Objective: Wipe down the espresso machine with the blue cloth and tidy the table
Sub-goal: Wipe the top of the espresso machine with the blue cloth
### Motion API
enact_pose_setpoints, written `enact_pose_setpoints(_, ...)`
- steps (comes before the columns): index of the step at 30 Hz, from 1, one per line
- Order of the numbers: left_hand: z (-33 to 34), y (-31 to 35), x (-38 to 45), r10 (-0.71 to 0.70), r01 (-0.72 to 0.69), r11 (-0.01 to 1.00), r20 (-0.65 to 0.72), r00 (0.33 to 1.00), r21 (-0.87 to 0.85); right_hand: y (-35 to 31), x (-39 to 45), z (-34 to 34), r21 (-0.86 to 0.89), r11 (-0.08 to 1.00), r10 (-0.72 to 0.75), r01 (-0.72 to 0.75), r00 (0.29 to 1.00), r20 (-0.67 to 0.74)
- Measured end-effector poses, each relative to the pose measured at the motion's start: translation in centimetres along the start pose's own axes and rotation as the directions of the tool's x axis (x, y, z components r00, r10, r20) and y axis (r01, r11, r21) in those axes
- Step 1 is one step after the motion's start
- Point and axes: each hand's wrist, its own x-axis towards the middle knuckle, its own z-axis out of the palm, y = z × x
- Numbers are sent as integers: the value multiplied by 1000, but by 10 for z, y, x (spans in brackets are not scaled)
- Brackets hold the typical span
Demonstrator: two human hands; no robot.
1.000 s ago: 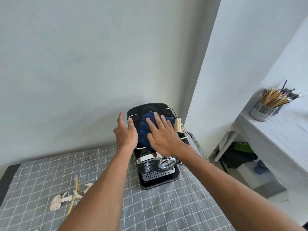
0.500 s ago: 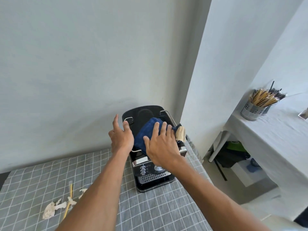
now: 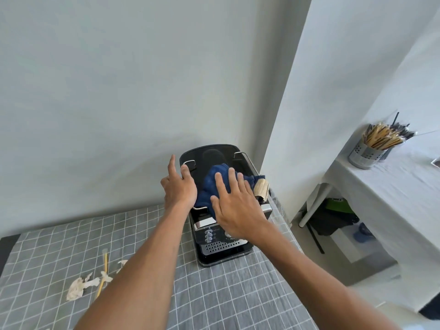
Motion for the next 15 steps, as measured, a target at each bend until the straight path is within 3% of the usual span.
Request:
enact_pose_setpoints(4, 2, 0, -1, -16, 16, 1000, 7, 1000, -13, 28, -4, -9, -57, 971, -226, 233, 968, 112)
enact_pose_setpoints(11, 2, -3, 2, -12, 12, 1000, -4, 1000, -25, 27, 70, -11, 43, 989, -145, 141, 983, 113)
enact_pose_setpoints(15, 1, -2, 0, -7, 7, 1000, 5, 1000, -17, 27, 34, -2, 22, 974, -228, 227, 971, 67)
